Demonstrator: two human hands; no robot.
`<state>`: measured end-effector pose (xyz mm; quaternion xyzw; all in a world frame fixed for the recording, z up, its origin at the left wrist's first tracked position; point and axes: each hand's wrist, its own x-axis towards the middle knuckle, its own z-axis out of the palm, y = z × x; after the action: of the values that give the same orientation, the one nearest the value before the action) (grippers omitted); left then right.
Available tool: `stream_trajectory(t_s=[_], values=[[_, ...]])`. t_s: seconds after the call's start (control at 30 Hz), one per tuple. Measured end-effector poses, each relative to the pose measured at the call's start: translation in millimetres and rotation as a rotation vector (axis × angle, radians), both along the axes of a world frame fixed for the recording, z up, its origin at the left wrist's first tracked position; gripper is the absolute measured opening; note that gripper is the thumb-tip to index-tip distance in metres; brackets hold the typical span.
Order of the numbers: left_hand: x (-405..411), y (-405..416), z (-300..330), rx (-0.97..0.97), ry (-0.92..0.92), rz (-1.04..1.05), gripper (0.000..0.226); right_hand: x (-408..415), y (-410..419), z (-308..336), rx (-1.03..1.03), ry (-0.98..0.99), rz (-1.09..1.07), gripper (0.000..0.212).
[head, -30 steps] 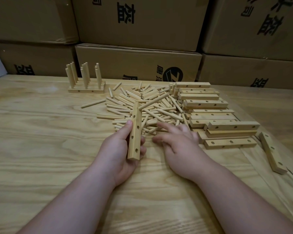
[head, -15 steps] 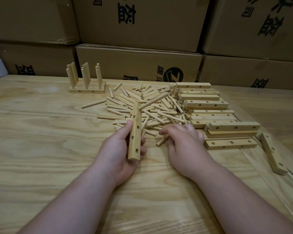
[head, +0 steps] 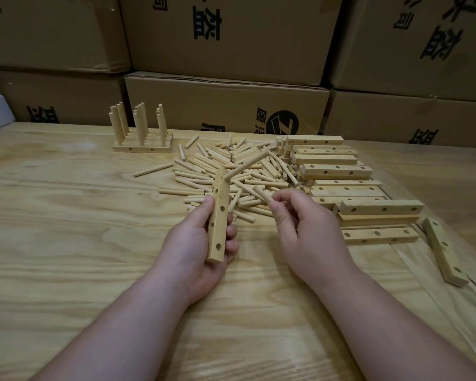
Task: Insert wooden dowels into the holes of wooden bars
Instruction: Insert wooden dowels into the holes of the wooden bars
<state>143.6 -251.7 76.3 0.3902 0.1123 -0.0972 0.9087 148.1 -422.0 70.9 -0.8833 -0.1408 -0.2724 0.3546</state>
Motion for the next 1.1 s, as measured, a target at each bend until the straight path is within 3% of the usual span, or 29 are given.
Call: stream_trajectory(t_s=[0.27,0.47,0.73,0.87,1.1], values=[[-0.1,-1.1,-3.6,0.025,-0.041,0.003,0.022,-4.0,3.3,-3.0,0.020,-0.025,0.168,0.015],[-2.0,-0.3,-2.7,0.028,-0.056,0.000,0.029,-2.4,0.8,-4.1,0.010,-0.015,0.217,0.021],[-2.9,1.3,-3.3,0.016,-0.072,-0.001,0.025,-2.9,1.3,-2.0,0.081,0.016,0.213,0.010],[-3.4,1.6,-3.6,0.018,-0.100,-0.011,0.007,-2.4,0.2,-0.4,0.107,-0.003,0.210,0.012],[-5.2,-0.3,-2.1,0.039,-0.116,0.001,0.007,-2.7,0.3,-1.8,0.027,-0.003,0.206,0.019]])
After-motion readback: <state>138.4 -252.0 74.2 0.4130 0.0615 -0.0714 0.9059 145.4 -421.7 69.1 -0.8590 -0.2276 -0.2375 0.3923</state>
